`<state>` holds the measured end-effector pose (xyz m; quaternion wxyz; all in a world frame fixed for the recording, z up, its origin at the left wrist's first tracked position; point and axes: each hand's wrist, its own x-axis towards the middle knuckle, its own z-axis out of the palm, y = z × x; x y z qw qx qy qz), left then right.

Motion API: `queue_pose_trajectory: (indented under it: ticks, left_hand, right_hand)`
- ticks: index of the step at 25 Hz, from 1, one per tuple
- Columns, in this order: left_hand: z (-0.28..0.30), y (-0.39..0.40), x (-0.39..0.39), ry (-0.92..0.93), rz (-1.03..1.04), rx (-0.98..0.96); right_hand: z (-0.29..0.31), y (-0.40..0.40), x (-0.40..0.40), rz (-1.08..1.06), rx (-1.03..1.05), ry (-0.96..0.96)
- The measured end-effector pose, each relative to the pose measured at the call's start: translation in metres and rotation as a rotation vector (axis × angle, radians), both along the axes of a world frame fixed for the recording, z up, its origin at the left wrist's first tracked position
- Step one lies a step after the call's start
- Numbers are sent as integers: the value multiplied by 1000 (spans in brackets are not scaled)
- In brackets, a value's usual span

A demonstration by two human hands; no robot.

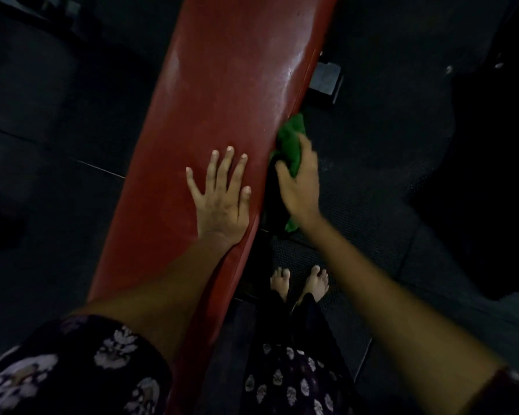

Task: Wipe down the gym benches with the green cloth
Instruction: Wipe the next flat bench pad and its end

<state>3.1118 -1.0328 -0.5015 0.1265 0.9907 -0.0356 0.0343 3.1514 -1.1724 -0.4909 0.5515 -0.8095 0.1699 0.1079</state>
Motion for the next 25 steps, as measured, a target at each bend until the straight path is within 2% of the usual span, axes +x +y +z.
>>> queue_pose_trajectory:
  ticks: [4, 7, 9, 11, 13, 17, 19, 23, 25]
  left_hand:
    - [0, -1, 0, -1, -14, 6]
    - [0, -3, 0, 25, 11, -15]
    - [3, -2, 1, 50, -1, -89]
    - [9, 4, 1, 83, -17, -243]
    - [17, 15, -18, 101, -29, -315]
    - [22, 46, -117, 115, -51, -125]
    - [17, 61, -152, 128, -72, -12]
    - [9, 64, -153, 122, -74, 29]
    - [9, 62, -156, 125, -74, 17]
  right_hand:
    - [2, -10, 41, -32, -15, -26]
    - [4, 9, 0, -98, 68, 21]
    - [3, 22, -46, -79, 102, 32]
    - [5, 27, -78, -41, 88, 58]
    - [10, 24, -72, -33, 25, 63]
    - [12, 26, -30, -135, -17, 50]
    - [11, 38, -50, -135, -30, 38]
    - [11, 48, -125, -16, 5, 39]
    - [12, 43, -116, -1, -25, 56]
